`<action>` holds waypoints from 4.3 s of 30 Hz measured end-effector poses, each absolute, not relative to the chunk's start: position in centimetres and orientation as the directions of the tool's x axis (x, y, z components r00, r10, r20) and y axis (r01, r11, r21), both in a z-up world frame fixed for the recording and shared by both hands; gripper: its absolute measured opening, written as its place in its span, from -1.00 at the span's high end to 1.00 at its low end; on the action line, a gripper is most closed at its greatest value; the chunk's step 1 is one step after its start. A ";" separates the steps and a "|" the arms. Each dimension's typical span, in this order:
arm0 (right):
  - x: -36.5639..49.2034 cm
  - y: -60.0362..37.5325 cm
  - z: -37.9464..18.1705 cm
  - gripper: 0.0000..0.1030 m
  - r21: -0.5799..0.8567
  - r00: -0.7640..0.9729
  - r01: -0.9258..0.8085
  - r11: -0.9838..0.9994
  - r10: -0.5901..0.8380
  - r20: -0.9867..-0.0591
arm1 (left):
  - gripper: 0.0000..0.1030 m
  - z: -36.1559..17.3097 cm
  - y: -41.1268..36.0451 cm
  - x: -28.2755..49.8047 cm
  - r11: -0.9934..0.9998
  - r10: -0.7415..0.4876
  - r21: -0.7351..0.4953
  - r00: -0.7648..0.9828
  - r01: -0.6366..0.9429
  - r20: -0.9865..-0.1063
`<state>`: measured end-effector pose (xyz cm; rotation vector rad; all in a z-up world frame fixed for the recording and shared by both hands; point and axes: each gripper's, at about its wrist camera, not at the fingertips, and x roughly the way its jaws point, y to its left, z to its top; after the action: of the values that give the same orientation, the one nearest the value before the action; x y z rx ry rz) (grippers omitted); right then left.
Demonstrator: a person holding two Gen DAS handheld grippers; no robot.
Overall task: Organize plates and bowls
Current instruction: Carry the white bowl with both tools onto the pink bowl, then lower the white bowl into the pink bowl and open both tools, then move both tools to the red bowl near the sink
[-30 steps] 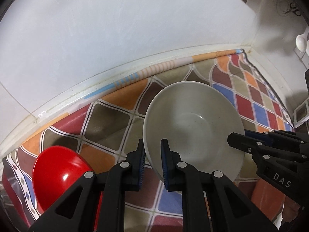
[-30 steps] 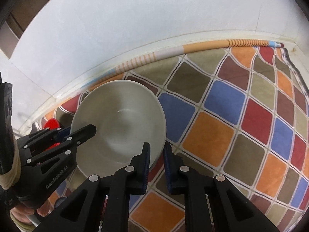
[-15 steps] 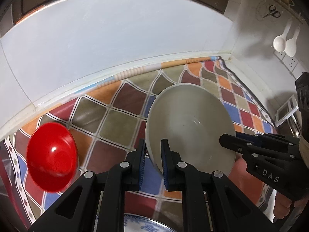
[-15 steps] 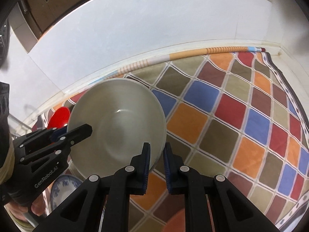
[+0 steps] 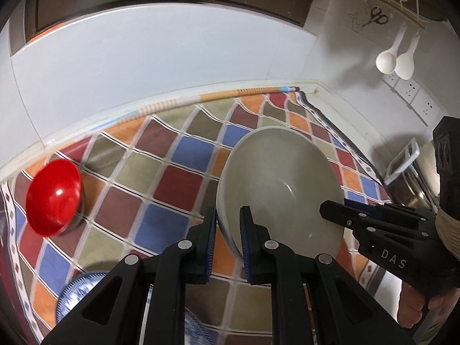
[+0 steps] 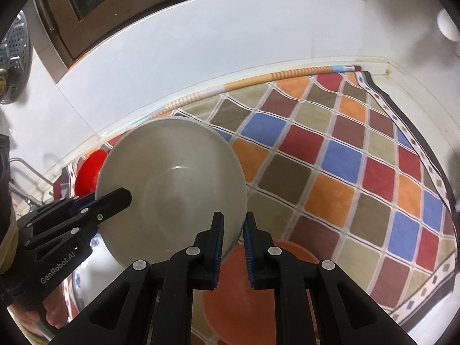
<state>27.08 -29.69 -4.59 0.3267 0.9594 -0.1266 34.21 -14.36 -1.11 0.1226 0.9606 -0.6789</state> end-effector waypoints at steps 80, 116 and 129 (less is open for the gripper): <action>19.0 -33.6 -8.0 0.12 0.154 0.508 0.301 0.941 -0.022 -0.861 | -0.06 -4.2 -17.5 27.3 0.805 -0.408 -0.151 0.351 0.573 -0.843; 24.0 -22.3 -1.1 -0.40 0.129 0.702 0.138 0.982 -0.005 -0.712 | -0.75 1.7 -1.8 30.7 0.932 -0.279 -0.048 0.627 0.359 -0.728; 28.8 -14.8 0.3 -0.43 0.148 0.733 0.051 0.988 0.064 -0.677 | -0.75 3.1 5.6 33.8 0.970 -0.167 0.014 0.707 0.242 -0.687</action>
<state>28.79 -14.81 0.28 0.1607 0.7489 0.0073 33.80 5.61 3.15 0.1057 0.7516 -0.2279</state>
